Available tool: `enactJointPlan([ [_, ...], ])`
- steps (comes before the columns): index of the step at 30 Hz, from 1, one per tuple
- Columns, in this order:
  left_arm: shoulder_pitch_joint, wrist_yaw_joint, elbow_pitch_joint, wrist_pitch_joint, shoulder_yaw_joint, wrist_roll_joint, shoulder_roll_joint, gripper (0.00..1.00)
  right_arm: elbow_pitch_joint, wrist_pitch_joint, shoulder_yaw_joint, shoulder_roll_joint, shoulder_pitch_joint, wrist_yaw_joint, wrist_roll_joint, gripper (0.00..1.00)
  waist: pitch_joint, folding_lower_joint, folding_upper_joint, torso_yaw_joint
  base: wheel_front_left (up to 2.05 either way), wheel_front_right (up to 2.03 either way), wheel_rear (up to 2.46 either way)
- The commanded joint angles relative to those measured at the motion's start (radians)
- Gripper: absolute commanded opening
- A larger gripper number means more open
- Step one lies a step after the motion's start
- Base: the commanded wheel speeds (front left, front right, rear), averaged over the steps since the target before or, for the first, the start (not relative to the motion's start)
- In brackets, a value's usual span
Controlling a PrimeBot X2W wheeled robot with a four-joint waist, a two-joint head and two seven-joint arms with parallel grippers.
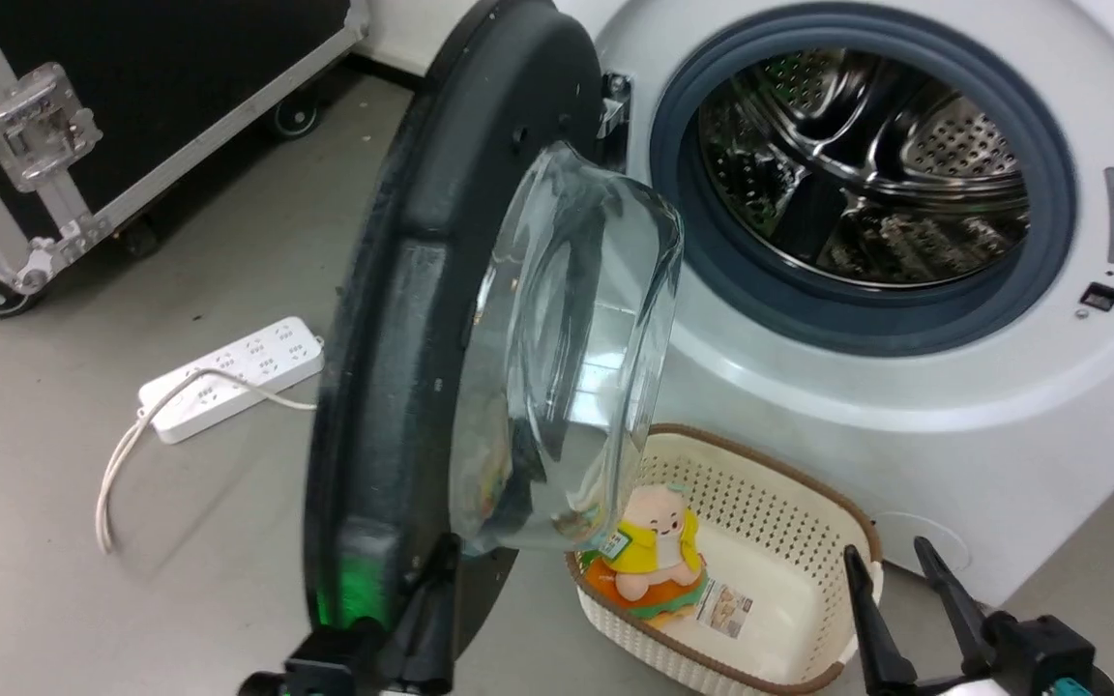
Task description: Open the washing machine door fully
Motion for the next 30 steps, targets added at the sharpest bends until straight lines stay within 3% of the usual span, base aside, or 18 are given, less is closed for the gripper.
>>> enactJointPlan([
  [1, 0.016, 0.012, -0.007, -0.011, 0.019, -0.010, 0.009, 0.00, 0.008, -0.004, 0.008, 0.002, -0.017, 0.001, -0.009, 1.00, 0.014, -0.0001, 0.0000, 0.011, 0.00, 0.00, 0.00],
  [12, 0.006, 0.050, -0.021, -0.047, 0.184, -0.080, 0.047, 0.00, 0.021, -0.002, 0.019, -0.020, -0.056, 0.001, -0.038, 1.00, 0.095, -0.0001, 0.0000, 0.023, 0.00, 0.00, 0.00],
  [13, -0.016, 0.043, -0.007, -0.052, 0.235, -0.110, 0.065, 0.00, 0.007, 0.006, 0.008, -0.031, -0.054, 0.001, -0.042, 1.00, 0.119, -0.0001, 0.0000, 0.024, 0.00, 0.00, 0.00],
  [18, -0.074, 0.024, 0.037, -0.055, 0.311, -0.155, 0.104, 0.00, -0.039, 0.029, -0.020, -0.043, -0.039, 0.001, -0.054, 1.00, 0.162, -0.0001, 0.0000, 0.024, 0.00, 0.00, 0.00],
  [30, -0.320, -0.048, 0.300, -0.044, 0.407, -0.219, 0.217, 0.00, -0.202, 0.113, -0.101, -0.086, 0.021, 0.001, -0.081, 1.00, 0.266, -0.0001, 0.0000, 0.024, 0.00, 0.00, 0.00],
])
